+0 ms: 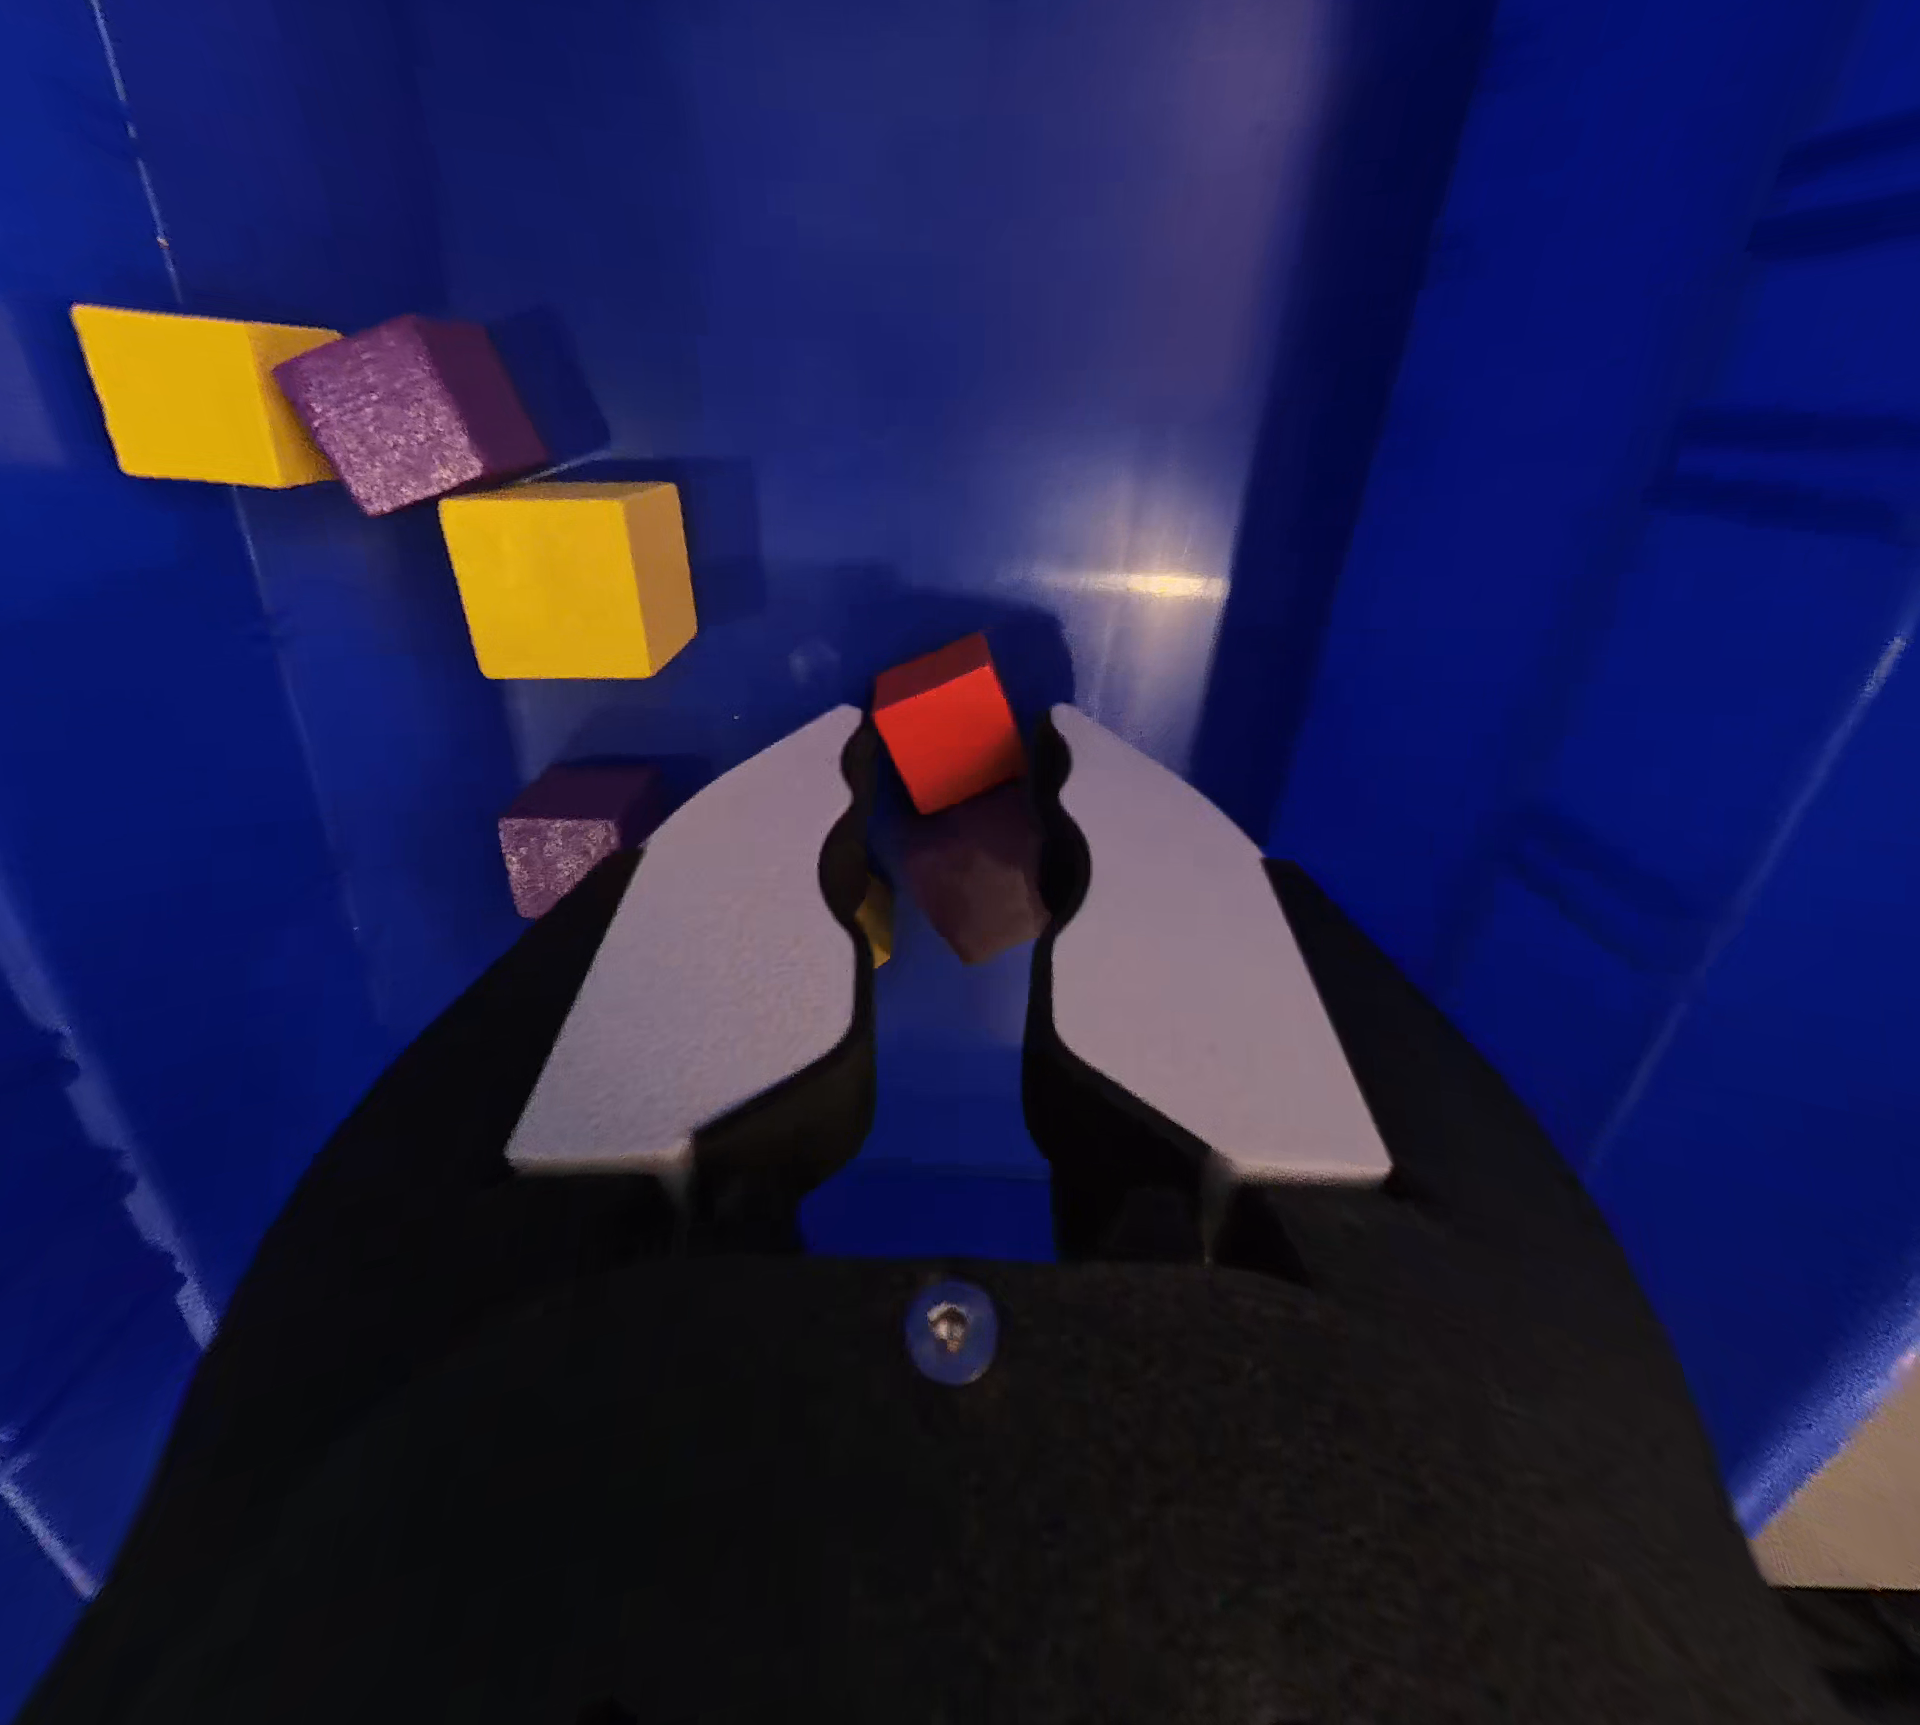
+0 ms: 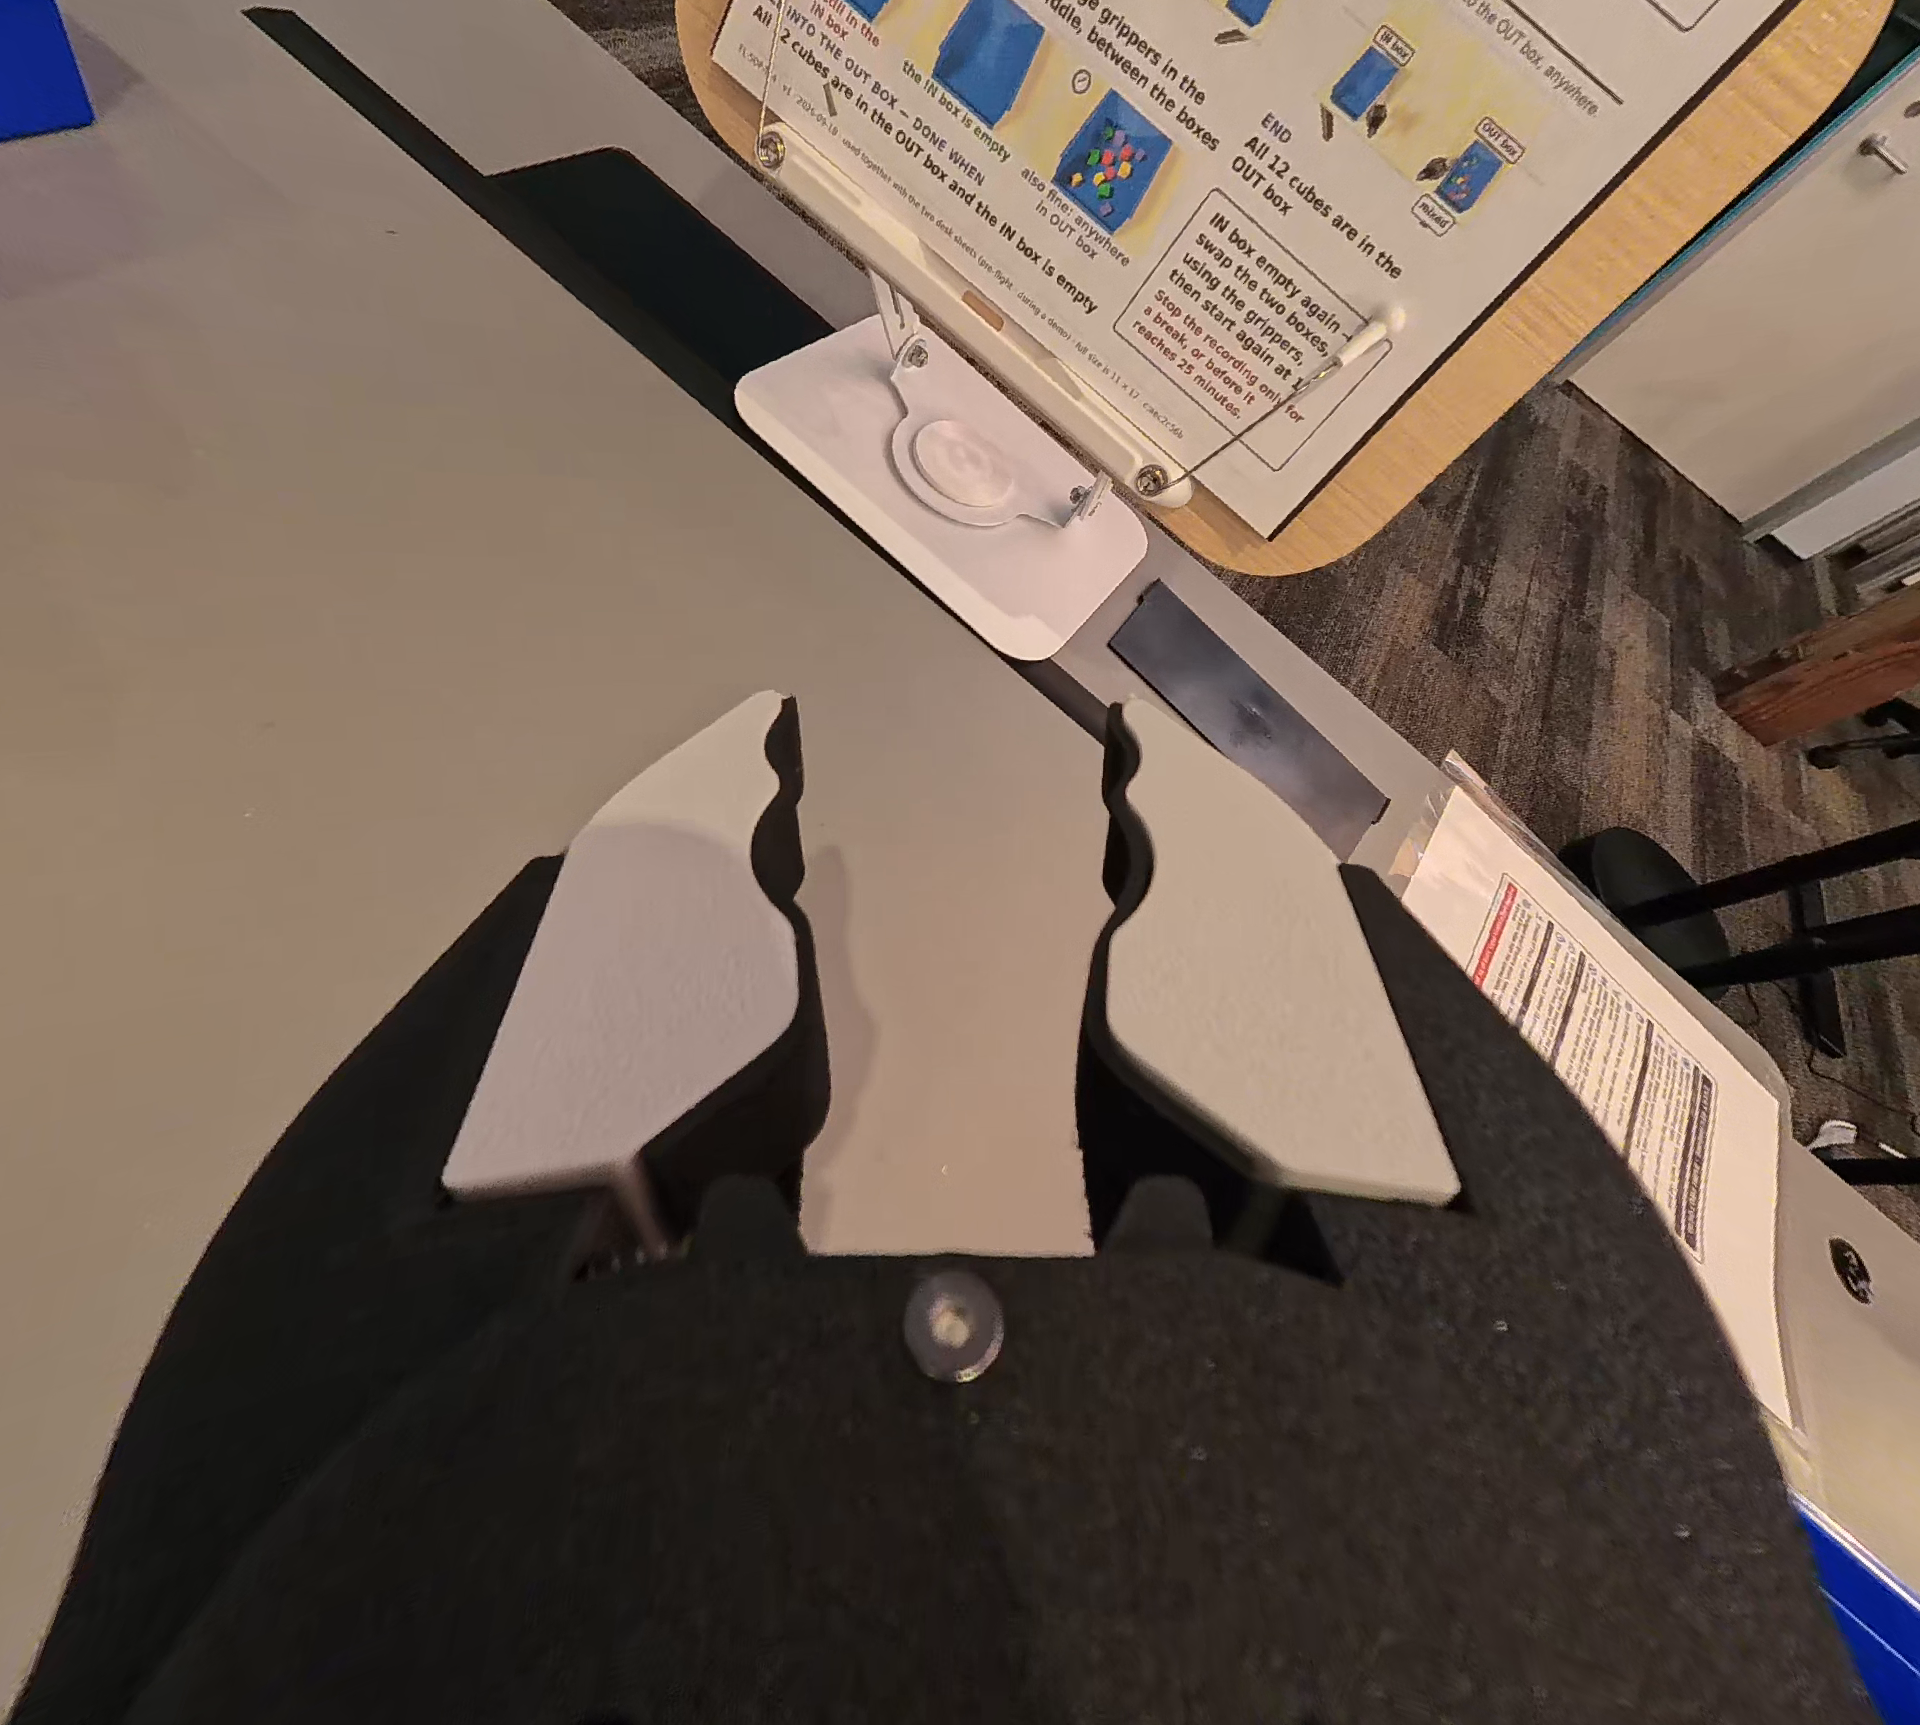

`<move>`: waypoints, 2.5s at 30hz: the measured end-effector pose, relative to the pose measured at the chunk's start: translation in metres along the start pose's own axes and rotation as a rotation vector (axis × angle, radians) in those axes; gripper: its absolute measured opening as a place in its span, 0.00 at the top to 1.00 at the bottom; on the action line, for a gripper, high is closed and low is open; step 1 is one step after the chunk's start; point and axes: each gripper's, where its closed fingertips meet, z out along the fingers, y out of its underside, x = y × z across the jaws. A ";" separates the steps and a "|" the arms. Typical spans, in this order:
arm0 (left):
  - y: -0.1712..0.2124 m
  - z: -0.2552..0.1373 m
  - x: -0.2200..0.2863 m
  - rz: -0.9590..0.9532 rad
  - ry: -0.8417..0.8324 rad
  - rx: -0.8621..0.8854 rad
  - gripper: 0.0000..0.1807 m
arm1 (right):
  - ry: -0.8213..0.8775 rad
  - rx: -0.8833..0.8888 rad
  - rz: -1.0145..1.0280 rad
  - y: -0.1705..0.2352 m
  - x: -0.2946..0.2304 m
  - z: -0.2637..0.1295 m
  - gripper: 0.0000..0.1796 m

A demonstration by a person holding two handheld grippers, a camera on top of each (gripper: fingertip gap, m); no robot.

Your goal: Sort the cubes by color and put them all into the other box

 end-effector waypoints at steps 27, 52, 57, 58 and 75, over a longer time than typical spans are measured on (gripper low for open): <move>0.073 -0.250 0.305 0.900 1.050 0.848 0.88 | -0.578 0.580 -0.311 -0.065 -0.141 -0.064 0.71; 0.135 -0.265 0.418 0.830 1.622 0.341 0.88 | -0.393 0.799 -0.527 -0.081 -0.147 -0.108 0.87; 0.134 -0.260 0.416 0.817 1.607 0.341 0.88 | -0.419 0.801 -0.521 -0.080 -0.151 -0.107 0.87; 0.134 -0.259 0.416 0.817 1.603 0.337 0.88 | -0.428 0.810 -0.520 -0.080 -0.153 -0.109 0.87; 0.092 -0.215 0.389 0.708 1.408 0.792 0.82 | -0.422 0.459 -0.295 -0.054 -0.049 -0.125 0.88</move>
